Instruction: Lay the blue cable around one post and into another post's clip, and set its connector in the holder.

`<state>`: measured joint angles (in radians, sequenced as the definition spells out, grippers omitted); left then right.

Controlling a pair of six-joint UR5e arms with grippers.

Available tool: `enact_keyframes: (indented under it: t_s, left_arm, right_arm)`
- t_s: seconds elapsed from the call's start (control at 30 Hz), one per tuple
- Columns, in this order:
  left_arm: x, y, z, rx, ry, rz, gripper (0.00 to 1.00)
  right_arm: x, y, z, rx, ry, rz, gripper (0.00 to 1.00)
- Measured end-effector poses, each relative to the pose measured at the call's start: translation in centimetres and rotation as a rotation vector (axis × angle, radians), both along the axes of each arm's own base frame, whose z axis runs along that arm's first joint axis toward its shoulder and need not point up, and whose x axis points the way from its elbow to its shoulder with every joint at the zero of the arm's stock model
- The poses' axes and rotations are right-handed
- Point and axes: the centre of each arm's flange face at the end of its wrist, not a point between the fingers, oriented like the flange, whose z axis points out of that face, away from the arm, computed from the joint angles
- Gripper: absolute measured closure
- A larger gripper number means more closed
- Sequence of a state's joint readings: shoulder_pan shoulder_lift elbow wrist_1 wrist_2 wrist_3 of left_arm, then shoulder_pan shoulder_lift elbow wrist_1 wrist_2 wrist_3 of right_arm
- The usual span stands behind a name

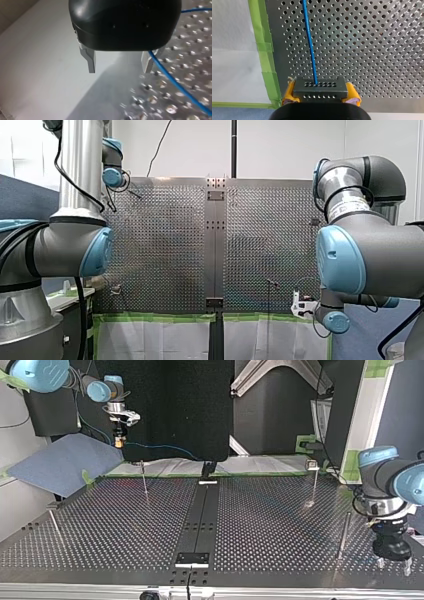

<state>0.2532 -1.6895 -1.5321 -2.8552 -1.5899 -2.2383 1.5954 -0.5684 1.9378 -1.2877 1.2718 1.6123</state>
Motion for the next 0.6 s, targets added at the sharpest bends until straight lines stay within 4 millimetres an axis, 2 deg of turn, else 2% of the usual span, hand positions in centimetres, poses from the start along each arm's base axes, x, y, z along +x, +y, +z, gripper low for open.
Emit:
enact_keyframes:
  t_s: [0.6]
  left_arm:
    - [-0.7, 0.2, -5.3, -0.01, 0.011, -0.008, 0.09]
  right_arm:
    - [0.2, 0.1, 0.0, 0.0, 0.001, 0.004, 1.0]
